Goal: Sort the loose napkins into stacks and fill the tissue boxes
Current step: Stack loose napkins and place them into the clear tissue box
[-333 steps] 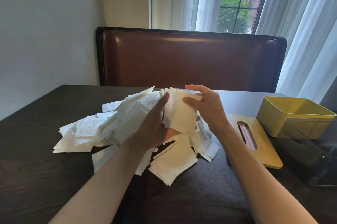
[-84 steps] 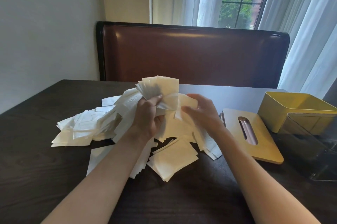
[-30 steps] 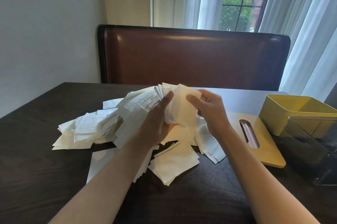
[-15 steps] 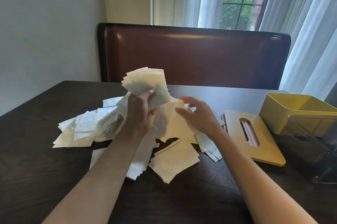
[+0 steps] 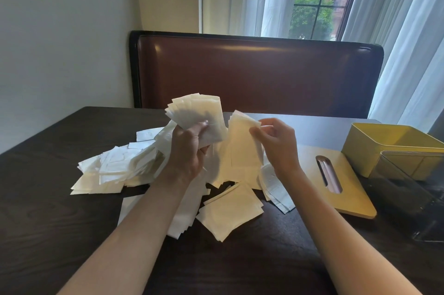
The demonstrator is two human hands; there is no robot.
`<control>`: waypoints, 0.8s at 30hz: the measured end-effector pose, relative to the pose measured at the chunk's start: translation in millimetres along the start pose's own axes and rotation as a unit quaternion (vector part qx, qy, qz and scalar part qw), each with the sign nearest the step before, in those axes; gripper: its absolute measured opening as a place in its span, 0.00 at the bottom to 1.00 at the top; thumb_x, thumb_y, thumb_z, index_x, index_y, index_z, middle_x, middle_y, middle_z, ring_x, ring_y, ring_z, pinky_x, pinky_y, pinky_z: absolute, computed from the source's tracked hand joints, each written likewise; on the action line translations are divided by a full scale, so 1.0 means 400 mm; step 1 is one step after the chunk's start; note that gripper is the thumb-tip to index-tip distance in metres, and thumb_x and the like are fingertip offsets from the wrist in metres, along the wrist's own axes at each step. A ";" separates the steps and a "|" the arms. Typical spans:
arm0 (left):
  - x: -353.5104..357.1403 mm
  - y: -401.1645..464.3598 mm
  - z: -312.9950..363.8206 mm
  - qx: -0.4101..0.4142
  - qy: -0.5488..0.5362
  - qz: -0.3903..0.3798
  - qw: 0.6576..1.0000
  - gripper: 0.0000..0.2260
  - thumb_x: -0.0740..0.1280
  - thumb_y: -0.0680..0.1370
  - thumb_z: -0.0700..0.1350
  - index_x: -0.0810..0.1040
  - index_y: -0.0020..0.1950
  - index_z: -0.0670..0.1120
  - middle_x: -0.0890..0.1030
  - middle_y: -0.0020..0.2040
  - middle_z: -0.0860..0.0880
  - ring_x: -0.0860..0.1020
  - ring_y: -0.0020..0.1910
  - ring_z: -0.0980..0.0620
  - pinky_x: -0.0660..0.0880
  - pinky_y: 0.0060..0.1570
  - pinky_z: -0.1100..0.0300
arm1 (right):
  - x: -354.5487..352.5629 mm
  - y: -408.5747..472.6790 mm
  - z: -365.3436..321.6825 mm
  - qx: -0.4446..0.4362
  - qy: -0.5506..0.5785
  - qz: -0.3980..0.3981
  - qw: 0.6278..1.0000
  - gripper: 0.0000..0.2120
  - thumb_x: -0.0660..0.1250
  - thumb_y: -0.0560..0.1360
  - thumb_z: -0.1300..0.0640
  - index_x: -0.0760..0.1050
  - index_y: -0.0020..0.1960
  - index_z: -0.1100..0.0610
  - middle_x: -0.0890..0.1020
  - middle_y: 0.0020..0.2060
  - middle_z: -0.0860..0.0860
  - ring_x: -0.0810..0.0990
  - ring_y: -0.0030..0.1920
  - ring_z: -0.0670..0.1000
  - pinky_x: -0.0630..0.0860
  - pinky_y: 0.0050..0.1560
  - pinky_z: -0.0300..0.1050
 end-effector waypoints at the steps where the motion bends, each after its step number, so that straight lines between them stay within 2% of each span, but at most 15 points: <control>1: 0.006 -0.011 0.004 -0.003 0.005 -0.009 1.000 0.19 0.64 0.80 0.34 0.71 0.71 0.41 0.79 0.50 0.49 0.80 0.47 0.52 0.78 0.51 0.53 | -0.002 -0.001 0.002 0.007 0.025 -0.001 1.000 0.04 0.74 0.74 0.58 0.80 0.48 0.54 0.84 0.39 0.45 0.85 0.43 0.48 0.83 0.44 0.44; 3: 0.004 -0.005 -0.001 0.002 0.032 -0.026 0.999 0.14 0.65 0.80 0.35 0.75 0.66 0.42 0.81 0.50 0.48 0.81 0.50 0.50 0.78 0.52 0.53 | -0.002 -0.007 0.005 0.021 0.062 -0.003 0.998 0.04 0.72 0.75 0.59 0.80 0.50 0.56 0.83 0.40 0.44 0.85 0.42 0.44 0.80 0.39 0.37; 6: -0.002 -0.005 -0.010 -0.005 0.037 -0.029 0.999 0.12 0.66 0.80 0.37 0.78 0.64 0.42 0.83 0.55 0.44 0.81 0.57 0.47 0.80 0.50 0.56 | -0.007 -0.005 0.014 0.042 0.074 -0.004 0.996 0.05 0.70 0.77 0.58 0.79 0.51 0.58 0.82 0.45 0.47 0.84 0.44 0.46 0.79 0.37 0.35; 9: -0.002 0.000 -0.013 -0.013 0.021 -0.035 0.999 0.14 0.67 0.79 0.38 0.78 0.64 0.40 0.83 0.56 0.43 0.81 0.58 0.46 0.80 0.50 0.56 | -0.005 0.004 0.033 0.060 0.024 -0.011 0.998 0.06 0.71 0.76 0.55 0.80 0.51 0.57 0.82 0.46 0.48 0.83 0.49 0.50 0.82 0.46 0.44; 12: -0.006 0.003 -0.010 -0.004 0.032 -0.031 0.999 0.20 0.72 0.73 0.43 0.79 0.64 0.40 0.82 0.59 0.41 0.80 0.62 0.45 0.79 0.57 0.52 | -0.012 0.002 0.029 0.056 0.017 0.006 0.998 0.06 0.74 0.74 0.53 0.82 0.49 0.55 0.84 0.47 0.48 0.83 0.52 0.51 0.81 0.54 0.53; 14: -0.004 0.002 -0.013 -0.009 0.024 -0.031 0.999 0.20 0.72 0.73 0.42 0.78 0.64 0.40 0.82 0.60 0.42 0.80 0.62 0.44 0.79 0.58 0.51 | -0.029 -0.001 0.014 0.052 0.057 0.033 0.996 0.03 0.73 0.75 0.55 0.81 0.46 0.54 0.83 0.45 0.48 0.83 0.48 0.50 0.82 0.52 0.53; 16: 0.004 -0.006 -0.022 -0.032 -0.004 -0.040 0.999 0.14 0.68 0.79 0.37 0.78 0.64 0.40 0.83 0.57 0.43 0.81 0.58 0.46 0.81 0.49 0.56 | -0.049 -0.002 -0.004 0.040 0.091 0.062 0.993 0.02 0.71 0.76 0.57 0.80 0.44 0.53 0.82 0.42 0.48 0.80 0.45 0.49 0.81 0.46 0.51; 18: 0.011 -0.010 -0.027 -0.043 -0.011 -0.045 0.998 0.12 0.65 0.81 0.35 0.78 0.64 0.39 0.83 0.55 0.43 0.82 0.54 0.47 0.81 0.44 0.58 | -0.056 -0.002 -0.017 0.034 0.135 0.063 0.988 0.02 0.69 0.77 0.58 0.79 0.47 0.56 0.82 0.44 0.52 0.80 0.45 0.51 0.80 0.42 0.48; 21: 0.023 -0.020 -0.035 -0.053 -0.012 -0.051 0.997 0.15 0.64 0.81 0.36 0.75 0.68 0.39 0.81 0.60 0.40 0.82 0.58 0.44 0.81 0.47 0.55 | -0.045 -0.004 -0.021 0.061 0.237 0.035 0.969 0.03 0.67 0.79 0.59 0.78 0.51 0.56 0.82 0.43 0.48 0.82 0.43 0.48 0.81 0.40 0.44; 24: 0.051 -0.048 -0.048 -0.073 0.009 -0.069 0.995 0.16 0.64 0.82 0.39 0.73 0.69 0.38 0.81 0.57 0.42 0.83 0.57 0.45 0.81 0.47 0.56 | -0.027 -0.007 -0.021 0.079 0.267 0.014 0.960 0.05 0.67 0.79 0.60 0.78 0.54 0.55 0.83 0.43 0.49 0.82 0.42 0.50 0.82 0.41 0.44</control>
Point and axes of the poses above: each hand's wrist, its own y-axis towards the middle knuckle, its own x-axis out of the palm, z = x × y, the point moved 9 cm from there along y, towards the middle knuckle
